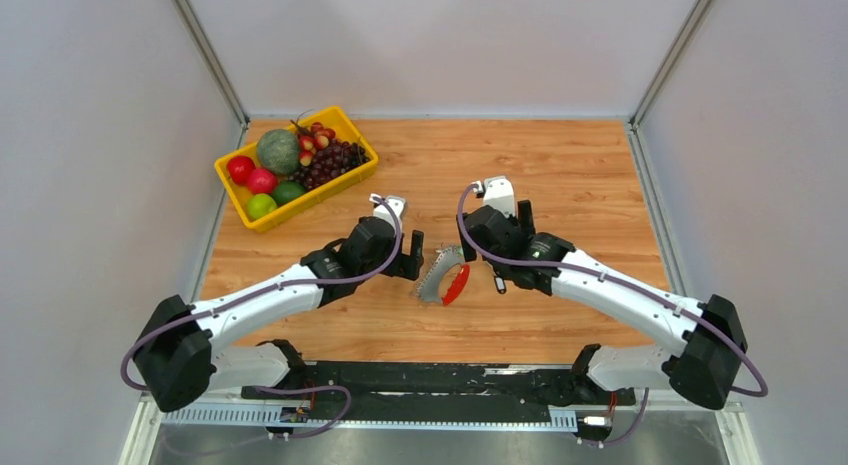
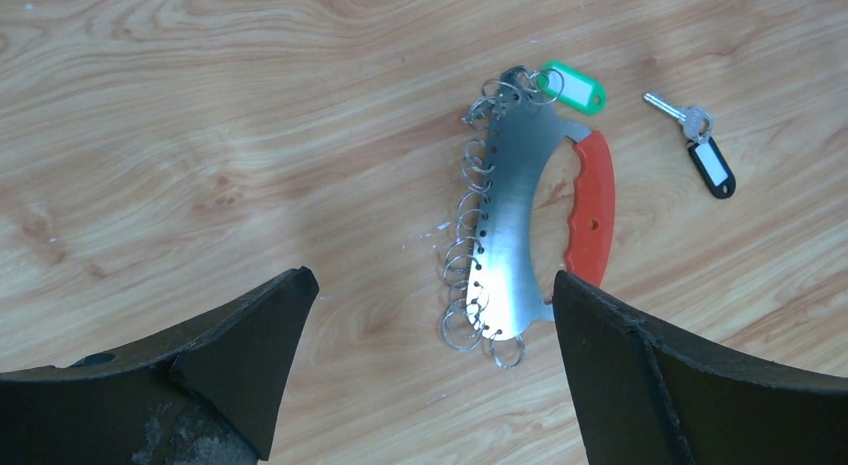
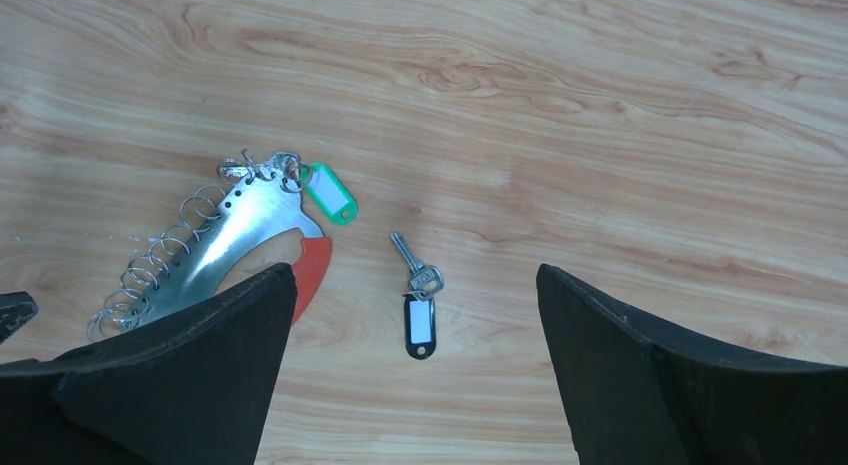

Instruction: Put the keys on the keyring

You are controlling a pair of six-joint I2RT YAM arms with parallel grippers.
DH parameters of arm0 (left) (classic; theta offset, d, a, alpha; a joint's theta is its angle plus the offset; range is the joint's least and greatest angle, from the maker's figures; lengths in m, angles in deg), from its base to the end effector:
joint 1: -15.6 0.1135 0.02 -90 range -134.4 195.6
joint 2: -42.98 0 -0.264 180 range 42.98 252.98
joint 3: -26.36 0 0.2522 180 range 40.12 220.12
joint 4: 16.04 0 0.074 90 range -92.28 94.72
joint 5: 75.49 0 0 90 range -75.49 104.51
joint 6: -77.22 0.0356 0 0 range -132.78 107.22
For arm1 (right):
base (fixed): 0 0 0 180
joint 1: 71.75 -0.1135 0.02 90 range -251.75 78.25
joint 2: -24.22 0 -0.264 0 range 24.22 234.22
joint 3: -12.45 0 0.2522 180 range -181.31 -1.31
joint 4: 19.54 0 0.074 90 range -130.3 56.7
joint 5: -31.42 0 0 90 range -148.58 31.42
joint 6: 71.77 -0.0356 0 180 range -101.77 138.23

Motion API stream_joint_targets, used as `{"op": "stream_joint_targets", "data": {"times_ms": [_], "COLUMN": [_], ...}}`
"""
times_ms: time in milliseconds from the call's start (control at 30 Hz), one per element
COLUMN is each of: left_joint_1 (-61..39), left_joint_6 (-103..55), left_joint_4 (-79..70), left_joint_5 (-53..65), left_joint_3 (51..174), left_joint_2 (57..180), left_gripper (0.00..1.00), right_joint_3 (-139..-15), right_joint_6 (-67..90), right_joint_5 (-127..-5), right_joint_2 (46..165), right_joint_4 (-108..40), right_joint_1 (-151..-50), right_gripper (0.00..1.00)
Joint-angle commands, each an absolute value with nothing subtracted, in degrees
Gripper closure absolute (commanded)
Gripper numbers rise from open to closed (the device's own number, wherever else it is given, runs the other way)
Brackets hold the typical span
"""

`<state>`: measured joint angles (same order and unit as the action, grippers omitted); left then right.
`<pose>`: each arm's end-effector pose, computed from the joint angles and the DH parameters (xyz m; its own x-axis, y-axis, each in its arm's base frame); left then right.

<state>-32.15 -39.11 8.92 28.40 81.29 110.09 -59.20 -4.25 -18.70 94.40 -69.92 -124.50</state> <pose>0.1747 -0.1796 0.2380 -0.6255 0.0482 -0.7787 0.3486 0.9102 -0.2237 0.1690 0.1845 0.2920 -0.5576 -0.2485 -0.7921 -0.1543 0.9685 -0.1952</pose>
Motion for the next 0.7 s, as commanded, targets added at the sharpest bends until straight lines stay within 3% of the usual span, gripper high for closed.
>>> {"op": "stream_joint_targets", "data": {"times_ms": [0, 233, 333, 500, 533, 667], "left_joint_1": [-30.0, -26.4, -24.0, -20.5, -20.5, -20.4], "left_joint_6": [-41.7, -44.0, -44.6, -45.1, -45.1, -45.8], "left_joint_4": [1.2, -0.9, -1.3, -3.1, -3.4, -4.2], "left_joint_5": [23.4, 21.0, 20.6, 19.2, 19.2, 18.9], "left_joint_3": [83.3, 83.0, 81.1, 77.2, 76.9, 74.7], "left_joint_2": [113.8, 116.7, 115.7, 112.6, 112.4, 111.3], "left_gripper": [0.01, 0.18, 0.35, 0.54, 0.54, 0.32], "right_joint_3": [-58.9, -58.8, -59.1, -60.5, -60.8, -62.4], "right_joint_6": [-5.7, -5.6, -5.7, -4.7, -4.6, -4.3], "right_joint_5": [-24.0, -34.9, -39.8, -43.3, -43.9, -46.0], "right_joint_2": [97.7, 102.7, 105.0, 110.1, 111.3, 116.7], "right_joint_4": [-64.2, -55.4, -52.1, -48.9, -48.5, -47.7], "right_joint_1": [-122.0, -118.4, -116.2, -115.1, -115.1, -115.1], "right_gripper": [0.06, 0.32, 0.50, 0.53, 0.52, 0.51]}}
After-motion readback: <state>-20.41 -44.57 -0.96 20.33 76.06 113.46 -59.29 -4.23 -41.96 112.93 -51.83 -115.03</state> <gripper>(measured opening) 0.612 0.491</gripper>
